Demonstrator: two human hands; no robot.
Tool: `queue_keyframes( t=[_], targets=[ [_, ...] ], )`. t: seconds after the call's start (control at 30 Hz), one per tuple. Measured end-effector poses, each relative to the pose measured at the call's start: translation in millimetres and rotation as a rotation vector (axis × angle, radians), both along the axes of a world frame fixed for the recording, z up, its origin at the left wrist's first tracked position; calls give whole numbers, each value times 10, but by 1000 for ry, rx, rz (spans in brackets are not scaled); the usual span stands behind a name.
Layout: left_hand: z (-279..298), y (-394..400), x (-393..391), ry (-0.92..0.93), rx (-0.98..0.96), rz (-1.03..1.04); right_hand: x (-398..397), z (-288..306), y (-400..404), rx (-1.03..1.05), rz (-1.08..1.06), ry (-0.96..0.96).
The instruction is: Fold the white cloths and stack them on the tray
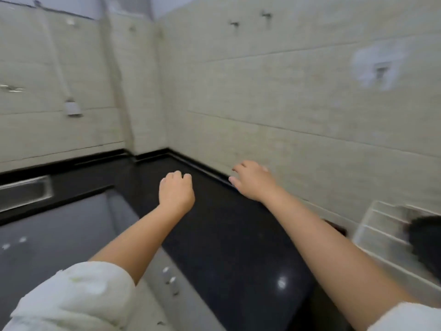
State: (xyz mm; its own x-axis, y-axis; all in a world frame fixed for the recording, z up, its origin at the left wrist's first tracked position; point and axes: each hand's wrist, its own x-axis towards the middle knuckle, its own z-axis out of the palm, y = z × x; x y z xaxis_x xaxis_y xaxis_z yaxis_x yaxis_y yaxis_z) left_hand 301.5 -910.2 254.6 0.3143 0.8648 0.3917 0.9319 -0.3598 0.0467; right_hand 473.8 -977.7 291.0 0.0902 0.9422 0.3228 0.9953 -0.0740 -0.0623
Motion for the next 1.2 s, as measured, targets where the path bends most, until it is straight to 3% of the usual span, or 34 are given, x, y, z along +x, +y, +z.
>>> queue_keyframes(
  t=[0.17, 0.43, 0.7, 0.97, 1.2],
  targets=[
    [-130, 422, -1367, -22, 69, 224, -1189, -170, 844, -56, 203, 2],
    [-274, 1342, -2934, 11, 34, 516, -2682, -377, 2289, -76, 452, 54],
    [-213, 2790, -4279, 50, 15, 682, -4052, -322, 4173, -134, 618, 32],
    [-434, 3643, -5795, 29, -48, 858, -5602, -529, 5397, -201, 804, 21],
    [-650, 4326, -7597, 79, -113, 972, -7415, -769, 6375, -221, 932, -23]
  ],
)
